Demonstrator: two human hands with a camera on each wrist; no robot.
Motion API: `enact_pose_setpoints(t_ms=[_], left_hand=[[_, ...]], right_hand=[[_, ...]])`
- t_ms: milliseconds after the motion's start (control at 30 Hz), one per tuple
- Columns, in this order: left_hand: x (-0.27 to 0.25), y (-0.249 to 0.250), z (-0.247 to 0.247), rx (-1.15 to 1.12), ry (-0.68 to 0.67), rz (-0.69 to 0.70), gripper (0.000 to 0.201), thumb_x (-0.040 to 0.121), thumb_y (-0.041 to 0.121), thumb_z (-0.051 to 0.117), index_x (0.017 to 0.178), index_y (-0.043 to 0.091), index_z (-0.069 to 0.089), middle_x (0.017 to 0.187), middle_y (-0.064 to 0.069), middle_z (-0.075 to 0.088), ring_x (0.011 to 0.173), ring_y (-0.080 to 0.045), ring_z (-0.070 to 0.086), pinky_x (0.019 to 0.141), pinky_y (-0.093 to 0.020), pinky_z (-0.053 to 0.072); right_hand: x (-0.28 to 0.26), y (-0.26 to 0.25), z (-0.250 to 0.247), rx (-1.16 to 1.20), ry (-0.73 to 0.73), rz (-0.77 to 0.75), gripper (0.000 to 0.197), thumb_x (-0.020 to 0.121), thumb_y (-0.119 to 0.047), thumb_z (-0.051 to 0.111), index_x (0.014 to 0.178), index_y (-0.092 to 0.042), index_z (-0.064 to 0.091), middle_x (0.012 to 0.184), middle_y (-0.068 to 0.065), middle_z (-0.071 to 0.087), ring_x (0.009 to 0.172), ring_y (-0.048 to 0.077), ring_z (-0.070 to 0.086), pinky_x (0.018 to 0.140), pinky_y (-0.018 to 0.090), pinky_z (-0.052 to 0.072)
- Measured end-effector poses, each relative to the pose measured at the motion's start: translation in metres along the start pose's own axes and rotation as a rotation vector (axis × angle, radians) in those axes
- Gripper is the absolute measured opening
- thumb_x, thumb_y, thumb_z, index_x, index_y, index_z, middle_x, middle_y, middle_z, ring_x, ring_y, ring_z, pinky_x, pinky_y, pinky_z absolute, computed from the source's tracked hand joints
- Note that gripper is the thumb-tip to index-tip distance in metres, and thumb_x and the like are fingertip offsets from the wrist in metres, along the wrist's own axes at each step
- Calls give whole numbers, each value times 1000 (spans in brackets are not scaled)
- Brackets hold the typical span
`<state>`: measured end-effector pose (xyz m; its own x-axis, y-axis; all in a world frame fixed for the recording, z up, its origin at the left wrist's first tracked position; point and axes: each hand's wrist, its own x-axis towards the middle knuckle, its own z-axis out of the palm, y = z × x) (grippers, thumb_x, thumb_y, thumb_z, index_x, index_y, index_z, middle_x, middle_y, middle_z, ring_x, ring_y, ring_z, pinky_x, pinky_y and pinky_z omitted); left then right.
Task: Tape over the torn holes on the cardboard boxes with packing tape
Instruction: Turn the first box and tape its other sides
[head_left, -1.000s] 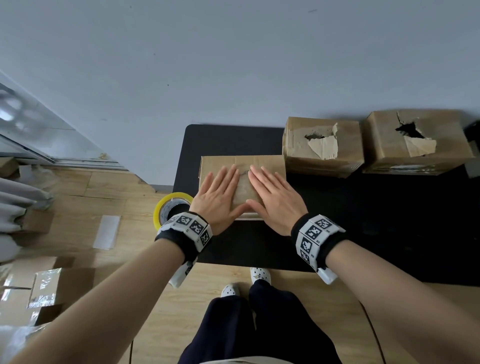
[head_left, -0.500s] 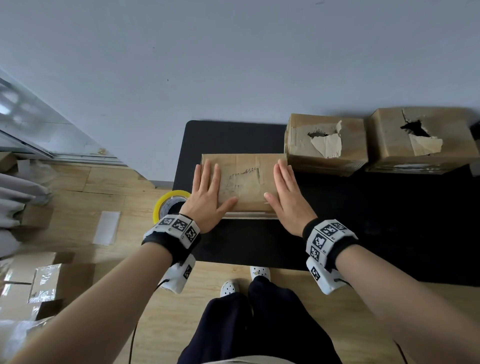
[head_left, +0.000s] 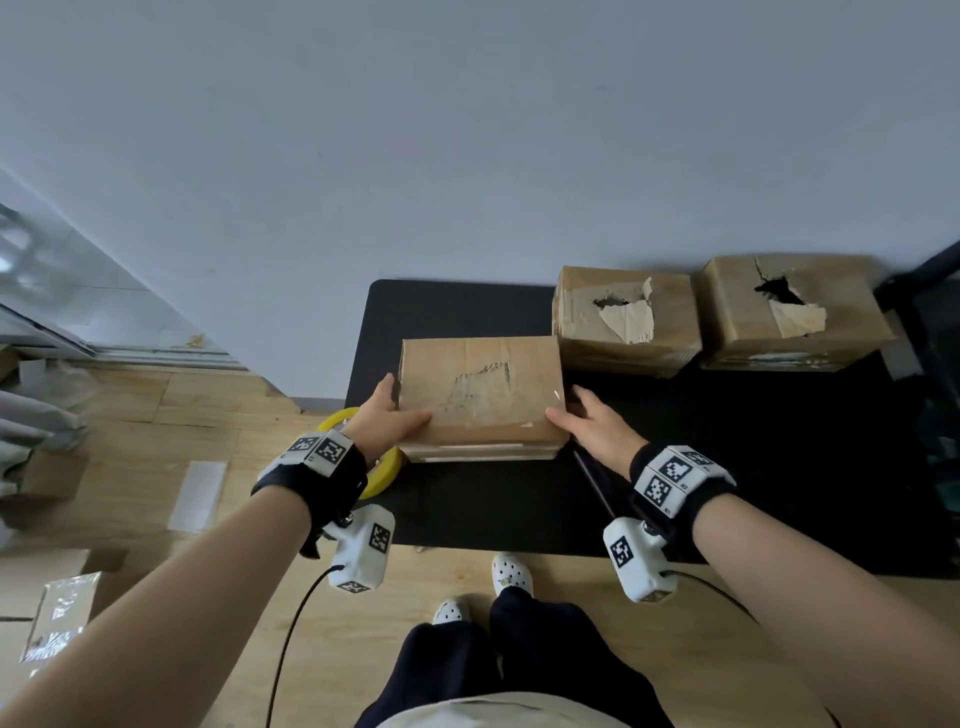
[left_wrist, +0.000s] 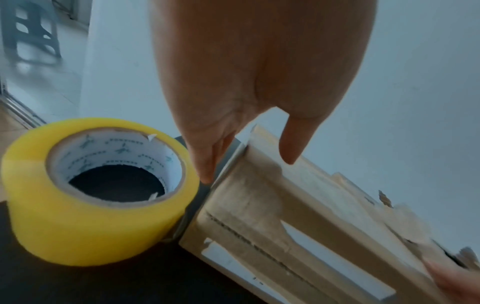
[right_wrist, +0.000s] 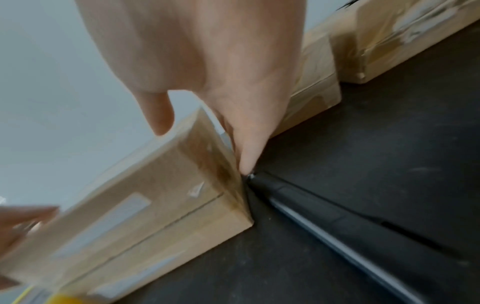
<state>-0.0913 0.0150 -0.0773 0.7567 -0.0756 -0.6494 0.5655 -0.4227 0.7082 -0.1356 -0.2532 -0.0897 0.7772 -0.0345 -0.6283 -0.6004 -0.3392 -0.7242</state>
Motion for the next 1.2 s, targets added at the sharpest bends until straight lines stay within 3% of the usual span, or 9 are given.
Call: enact_pose_setpoints(t_ms=[167,333,500,600,700,833,1000,1100,1200], left_hand=[[-10,3,-3,-81,-53,-40,55,92,5,51,142,13,30,133,-11,52,108,-20,50,87,-33,39],[-16,18,-16,-167,-23,77,49,92,-4,44,138,13,35,123,-5,53,100,-17,52,68,-23,43],[-5,33,-44,-208,87,118,26,90,-2,51,115,3,45,126,-20,53,104,-28,55,85,-40,50],[6,40,-56,-242,94,149,34,91,-3,49,125,0,46,119,-17,55,102,-24,55,81,-31,50],[21,46,-64,-247,107,142,40,92,-2,48,131,2,45,117,-16,55,104,-24,54,92,-36,46],[48,46,-67,-245,141,105,42,91,-3,48,133,7,45,116,-14,57,101,-23,54,89,-35,43],[76,43,-67,-197,143,86,46,94,4,47,138,12,42,119,-11,59,99,-22,51,83,-32,42],[85,42,-65,-135,146,89,46,95,7,46,140,14,39,129,-12,56,119,-26,52,103,-39,40],[86,42,-61,-53,168,115,45,96,9,43,140,15,38,133,-12,54,126,-30,48,108,-43,36]], right_hand=[[-12,-2,-4,6,-104,89,46,94,-21,59,137,-13,47,135,8,54,125,26,50,102,41,44],[-14,-20,-7,39,-66,14,39,92,-19,61,130,-8,56,127,8,61,120,23,54,96,37,49],[-1,-52,-6,154,-55,-48,36,93,-15,60,128,-7,56,124,4,62,117,19,56,95,31,48],[17,-70,0,234,-19,-67,42,94,-11,58,135,-6,48,118,1,58,111,19,54,98,33,45],[42,-81,9,259,-12,-40,48,95,-9,56,141,-5,40,129,7,55,112,21,54,98,32,43],[76,-84,18,263,6,-18,52,94,-8,56,143,-9,39,137,11,51,121,25,52,92,30,46],[103,-86,22,218,27,-5,51,95,-10,55,144,-9,38,138,13,49,121,27,52,96,35,49],[110,-88,22,172,46,-16,50,95,-10,54,143,-9,39,137,13,50,121,27,52,99,38,48],[109,-91,22,94,64,-53,47,96,-12,53,142,-7,39,134,12,51,119,28,53,101,41,47]])
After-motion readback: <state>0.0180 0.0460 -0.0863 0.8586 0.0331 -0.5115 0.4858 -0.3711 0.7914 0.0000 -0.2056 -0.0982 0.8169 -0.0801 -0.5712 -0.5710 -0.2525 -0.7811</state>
